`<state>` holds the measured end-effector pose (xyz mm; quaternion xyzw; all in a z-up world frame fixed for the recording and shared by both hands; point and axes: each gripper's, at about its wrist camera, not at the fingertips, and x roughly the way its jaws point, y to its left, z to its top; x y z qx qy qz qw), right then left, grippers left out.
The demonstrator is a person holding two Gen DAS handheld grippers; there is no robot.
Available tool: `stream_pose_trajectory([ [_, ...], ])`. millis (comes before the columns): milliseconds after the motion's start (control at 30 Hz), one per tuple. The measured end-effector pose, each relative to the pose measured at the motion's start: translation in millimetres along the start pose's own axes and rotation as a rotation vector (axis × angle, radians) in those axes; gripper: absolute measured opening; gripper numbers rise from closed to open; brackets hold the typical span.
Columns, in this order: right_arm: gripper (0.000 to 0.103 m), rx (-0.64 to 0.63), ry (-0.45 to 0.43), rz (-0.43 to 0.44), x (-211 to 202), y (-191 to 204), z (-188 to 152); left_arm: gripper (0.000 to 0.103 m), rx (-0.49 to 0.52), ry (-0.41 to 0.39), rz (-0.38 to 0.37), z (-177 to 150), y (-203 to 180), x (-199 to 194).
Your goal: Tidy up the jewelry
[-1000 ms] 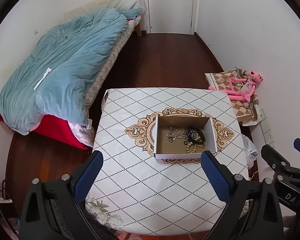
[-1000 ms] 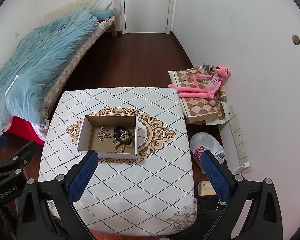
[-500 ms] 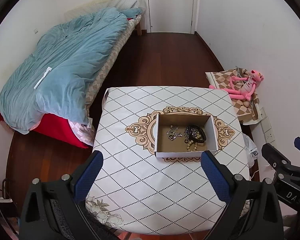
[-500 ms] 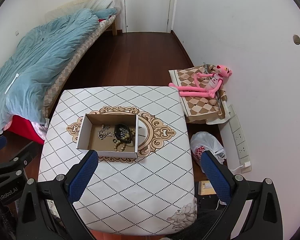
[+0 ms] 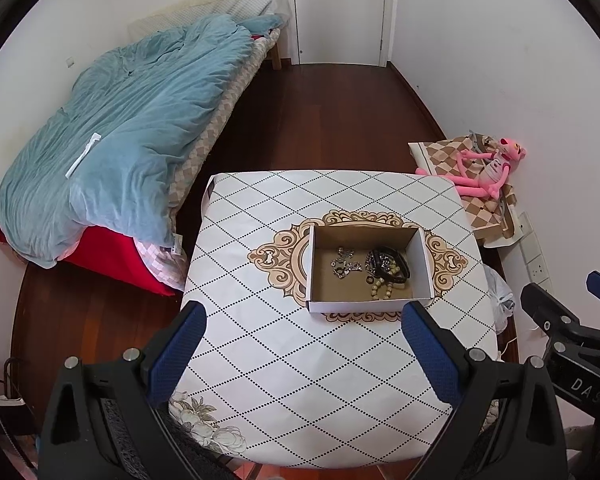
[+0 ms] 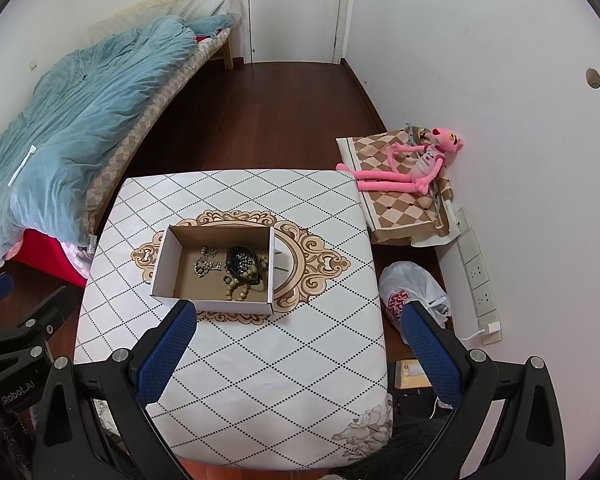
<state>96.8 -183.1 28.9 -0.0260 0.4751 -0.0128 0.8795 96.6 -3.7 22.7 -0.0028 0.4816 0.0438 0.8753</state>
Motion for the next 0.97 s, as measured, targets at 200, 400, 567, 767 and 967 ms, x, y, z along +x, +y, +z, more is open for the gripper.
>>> stream_pose_trajectory([
  [200,0.103,0.000,-0.001,-0.001,-0.2,-0.5,-0.9,0.100,0.001,0.000,-0.001,0.2,-0.1,-0.3],
  [400,0.103,0.001,0.002,0.001,0.0,-1.2,-0.6,0.100,0.003,-0.002,0.000,1.3,-0.6,-1.5],
  [567,0.103,0.001,-0.001,0.001,-1.0,-1.4,0.1,0.100,0.003,-0.004,0.001,3.9,-1.1,-3.1],
  [767,0.103,-0.002,0.001,0.001,-1.5,-2.5,0.5,0.100,0.005,-0.002,0.001,4.3,-0.8,-3.0],
  [967,0.103,-0.002,0.004,0.001,-2.2,-1.4,1.3,0.100,0.000,-0.007,-0.001,3.9,1.4,-4.2],
])
